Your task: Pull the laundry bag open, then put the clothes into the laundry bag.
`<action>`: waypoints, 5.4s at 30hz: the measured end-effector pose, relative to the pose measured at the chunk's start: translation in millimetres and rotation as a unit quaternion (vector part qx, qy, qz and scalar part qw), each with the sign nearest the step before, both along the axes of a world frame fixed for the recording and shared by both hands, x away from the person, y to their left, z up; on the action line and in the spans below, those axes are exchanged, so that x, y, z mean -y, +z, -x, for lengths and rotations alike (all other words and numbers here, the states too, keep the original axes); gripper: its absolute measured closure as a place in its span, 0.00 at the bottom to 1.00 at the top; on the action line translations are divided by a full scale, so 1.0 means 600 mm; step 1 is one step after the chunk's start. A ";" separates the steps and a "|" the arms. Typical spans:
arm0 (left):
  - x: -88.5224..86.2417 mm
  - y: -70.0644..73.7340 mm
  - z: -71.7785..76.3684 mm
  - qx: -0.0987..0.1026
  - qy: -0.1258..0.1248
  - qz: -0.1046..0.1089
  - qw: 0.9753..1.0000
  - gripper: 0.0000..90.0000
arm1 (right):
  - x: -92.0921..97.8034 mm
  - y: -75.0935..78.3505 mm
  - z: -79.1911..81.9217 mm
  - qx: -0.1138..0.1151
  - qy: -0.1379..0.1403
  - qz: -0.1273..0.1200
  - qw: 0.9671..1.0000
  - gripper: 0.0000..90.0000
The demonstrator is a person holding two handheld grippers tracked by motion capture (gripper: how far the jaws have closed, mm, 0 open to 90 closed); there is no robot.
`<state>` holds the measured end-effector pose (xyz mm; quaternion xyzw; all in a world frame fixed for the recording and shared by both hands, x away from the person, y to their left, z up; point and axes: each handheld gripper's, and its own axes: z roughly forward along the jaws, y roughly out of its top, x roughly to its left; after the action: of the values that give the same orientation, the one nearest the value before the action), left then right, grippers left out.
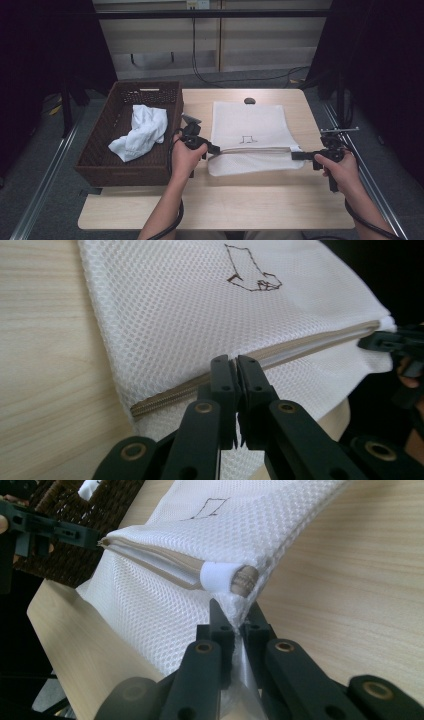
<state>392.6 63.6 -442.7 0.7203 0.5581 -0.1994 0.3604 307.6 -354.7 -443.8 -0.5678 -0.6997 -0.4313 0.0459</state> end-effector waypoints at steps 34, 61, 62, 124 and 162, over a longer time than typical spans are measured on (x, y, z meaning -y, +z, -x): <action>-0.020 0.015 0.002 0.021 0.024 -0.042 0.999 0.97 | 0.044 0.000 0.005 0.002 -0.034 -0.005 0.999 0.98; -0.017 0.012 0.005 0.017 0.024 -0.098 0.995 0.95 | 0.018 -0.002 0.002 0.009 -0.027 0.028 0.999 0.47; -0.016 0.011 0.006 0.017 0.026 -0.098 0.995 0.95 | 0.018 -0.002 0.001 0.015 -0.026 0.027 0.999 0.46; -0.007 0.015 0.011 0.089 0.007 -0.043 0.995 0.12 | -0.039 -0.005 -0.013 0.065 0.054 0.093 0.992 0.25; -0.007 0.025 0.021 0.110 -0.028 -0.030 0.993 0.08 | -0.207 -0.046 -0.072 0.097 0.188 0.169 0.963 0.31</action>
<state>379.7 68.0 -427.6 0.7639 0.5003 -0.1124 0.3919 350.9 -230.2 -471.5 -0.3811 -0.8575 -0.3436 -0.0380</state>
